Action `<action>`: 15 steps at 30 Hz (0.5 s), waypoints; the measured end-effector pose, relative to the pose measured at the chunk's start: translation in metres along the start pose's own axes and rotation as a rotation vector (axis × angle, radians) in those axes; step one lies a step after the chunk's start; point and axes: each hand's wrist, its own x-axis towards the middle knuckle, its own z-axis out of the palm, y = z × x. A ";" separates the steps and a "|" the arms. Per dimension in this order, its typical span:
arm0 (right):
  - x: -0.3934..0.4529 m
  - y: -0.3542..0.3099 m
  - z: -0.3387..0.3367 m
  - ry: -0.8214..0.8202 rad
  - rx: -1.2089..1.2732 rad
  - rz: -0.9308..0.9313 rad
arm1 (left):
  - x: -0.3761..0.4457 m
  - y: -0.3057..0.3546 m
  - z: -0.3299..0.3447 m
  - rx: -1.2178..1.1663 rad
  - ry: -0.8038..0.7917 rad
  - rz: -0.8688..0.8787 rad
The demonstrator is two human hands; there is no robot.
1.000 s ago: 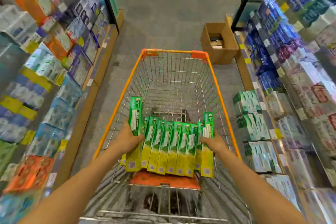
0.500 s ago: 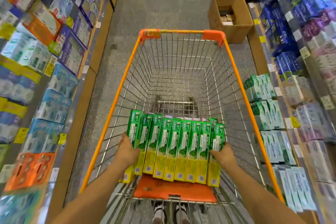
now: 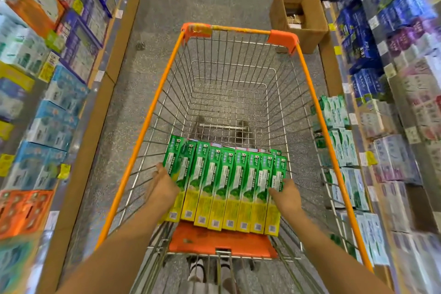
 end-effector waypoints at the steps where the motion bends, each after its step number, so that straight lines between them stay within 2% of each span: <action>1: -0.005 -0.006 -0.002 0.008 0.005 -0.026 | -0.002 -0.001 -0.001 0.018 0.008 0.012; 6: -0.044 -0.042 -0.028 0.057 0.109 -0.210 | -0.029 0.007 -0.025 0.057 0.012 0.062; 8: -0.070 -0.057 -0.054 0.075 0.214 -0.286 | -0.047 0.021 -0.046 0.045 0.012 0.135; 11: -0.118 -0.067 -0.106 0.169 0.396 -0.388 | -0.082 0.059 -0.081 0.078 0.037 0.401; 15: -0.184 -0.043 -0.181 0.400 0.400 -0.480 | -0.167 0.137 -0.109 0.072 0.116 0.772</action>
